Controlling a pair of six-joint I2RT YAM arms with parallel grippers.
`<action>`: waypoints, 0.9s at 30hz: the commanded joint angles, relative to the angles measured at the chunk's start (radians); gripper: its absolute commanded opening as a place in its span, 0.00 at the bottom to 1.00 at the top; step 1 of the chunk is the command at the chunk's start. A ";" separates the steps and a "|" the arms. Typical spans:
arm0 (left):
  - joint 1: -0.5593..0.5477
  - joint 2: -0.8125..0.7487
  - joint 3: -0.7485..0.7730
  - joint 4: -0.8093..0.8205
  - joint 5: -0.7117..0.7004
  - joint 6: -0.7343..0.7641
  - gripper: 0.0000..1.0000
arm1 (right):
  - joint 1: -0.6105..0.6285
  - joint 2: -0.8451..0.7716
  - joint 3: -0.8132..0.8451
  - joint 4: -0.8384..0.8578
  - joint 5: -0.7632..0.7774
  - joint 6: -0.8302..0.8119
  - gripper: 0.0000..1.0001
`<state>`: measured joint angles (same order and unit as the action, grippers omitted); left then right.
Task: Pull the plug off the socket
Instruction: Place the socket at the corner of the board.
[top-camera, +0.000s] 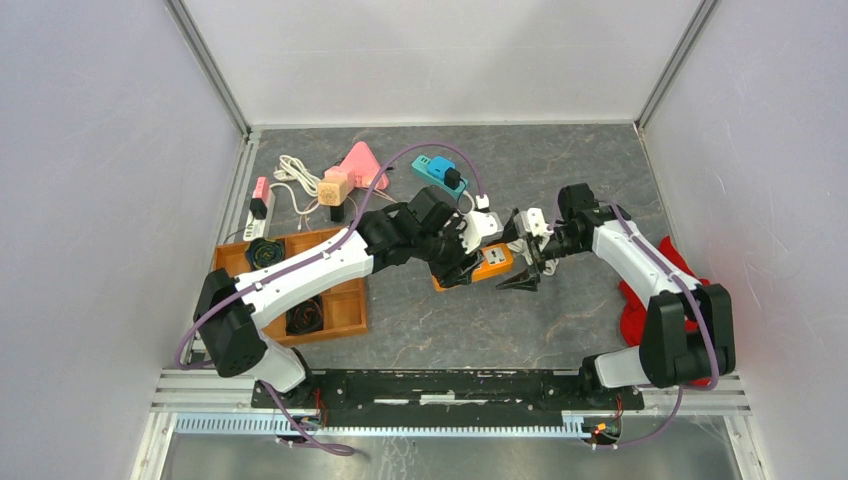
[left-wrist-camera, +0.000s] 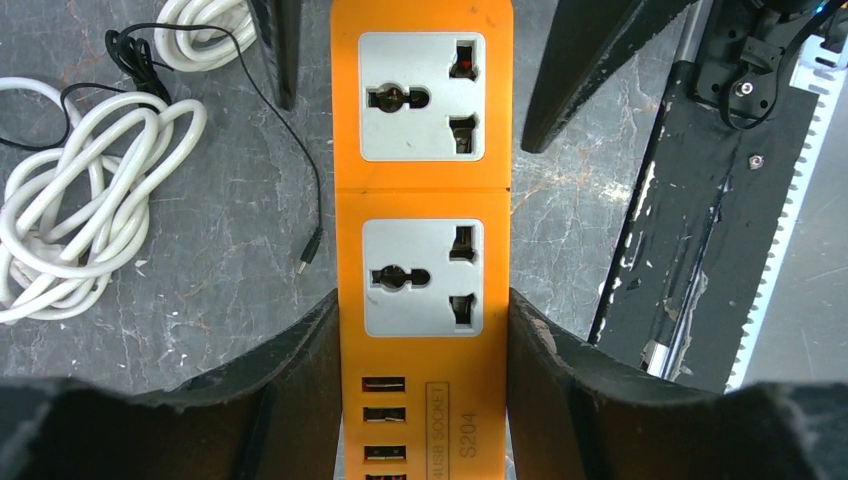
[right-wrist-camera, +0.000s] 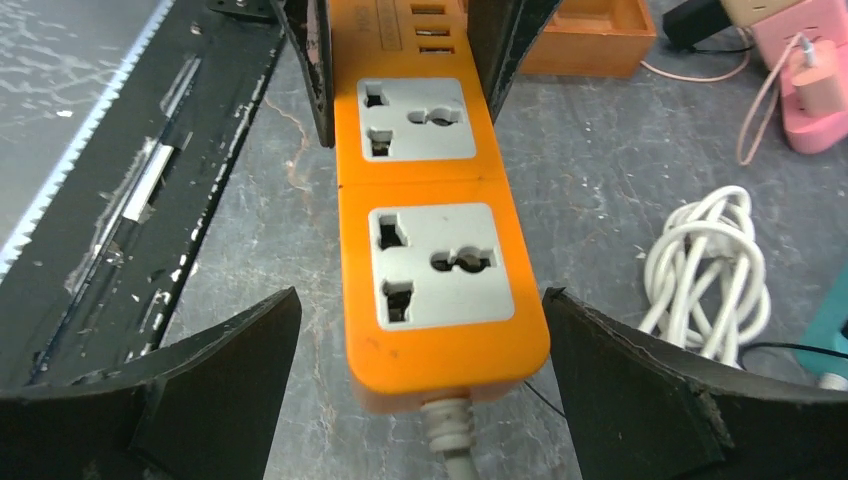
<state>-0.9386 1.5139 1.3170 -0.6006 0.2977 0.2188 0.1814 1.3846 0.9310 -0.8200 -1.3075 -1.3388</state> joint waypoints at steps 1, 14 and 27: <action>-0.014 0.003 0.028 0.014 -0.002 0.052 0.02 | 0.016 0.054 0.100 -0.246 -0.052 -0.214 0.96; -0.032 0.000 0.028 0.004 -0.035 0.062 0.02 | 0.016 0.079 0.163 -0.415 -0.067 -0.346 0.93; -0.039 0.002 0.030 -0.002 -0.043 0.063 0.02 | 0.016 0.081 0.164 -0.387 -0.055 -0.304 0.78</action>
<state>-0.9714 1.5230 1.3170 -0.6193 0.2596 0.2256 0.1955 1.4689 1.0634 -1.2079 -1.3525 -1.6466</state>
